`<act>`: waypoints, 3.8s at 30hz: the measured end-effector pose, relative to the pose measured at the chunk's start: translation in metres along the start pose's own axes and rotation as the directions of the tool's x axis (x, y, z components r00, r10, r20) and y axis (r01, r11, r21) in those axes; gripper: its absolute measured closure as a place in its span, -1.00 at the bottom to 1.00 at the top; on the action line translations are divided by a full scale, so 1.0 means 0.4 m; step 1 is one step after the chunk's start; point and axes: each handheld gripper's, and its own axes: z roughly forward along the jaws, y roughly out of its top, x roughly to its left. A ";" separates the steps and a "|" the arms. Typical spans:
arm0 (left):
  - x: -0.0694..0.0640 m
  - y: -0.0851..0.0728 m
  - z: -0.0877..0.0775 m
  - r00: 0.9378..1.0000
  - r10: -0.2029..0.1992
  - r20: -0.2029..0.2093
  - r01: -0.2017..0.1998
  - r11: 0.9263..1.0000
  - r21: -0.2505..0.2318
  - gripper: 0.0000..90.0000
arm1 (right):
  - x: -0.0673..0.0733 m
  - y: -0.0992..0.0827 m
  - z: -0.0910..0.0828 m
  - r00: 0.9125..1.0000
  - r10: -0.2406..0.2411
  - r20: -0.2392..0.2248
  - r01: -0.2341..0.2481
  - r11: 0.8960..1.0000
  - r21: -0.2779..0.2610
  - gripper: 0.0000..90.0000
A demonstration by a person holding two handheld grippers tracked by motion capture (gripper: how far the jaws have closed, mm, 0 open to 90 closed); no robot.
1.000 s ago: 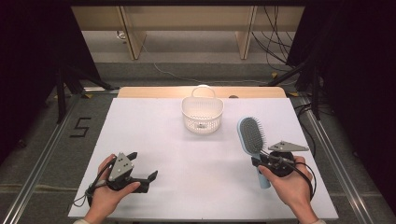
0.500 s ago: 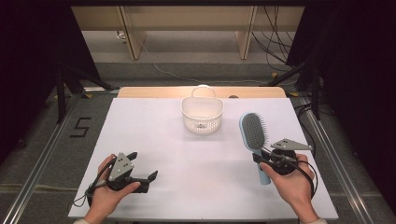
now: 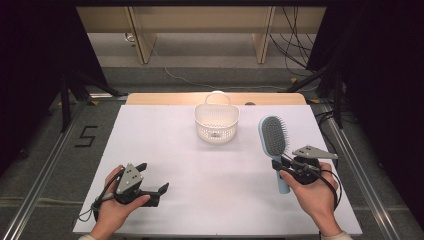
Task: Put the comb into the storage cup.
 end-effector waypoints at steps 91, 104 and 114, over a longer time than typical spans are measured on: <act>0.002 0.002 -0.001 1.000 0.000 -0.004 0.000 1.000 -0.004 -0.95 | -0.001 0.093 0.036 1.000 0.011 0.023 -0.007 0.986 -0.168 0.57; 0.002 0.001 -0.001 1.000 -0.002 -0.006 0.002 1.000 -0.005 -0.95 | -0.004 0.104 0.048 1.000 0.014 0.024 -0.010 0.986 -0.167 0.57; 0.002 0.001 -0.001 1.000 -0.003 -0.005 0.003 1.000 -0.005 -0.95 | -0.005 0.111 0.055 1.000 0.016 0.026 -0.011 0.985 -0.174 0.57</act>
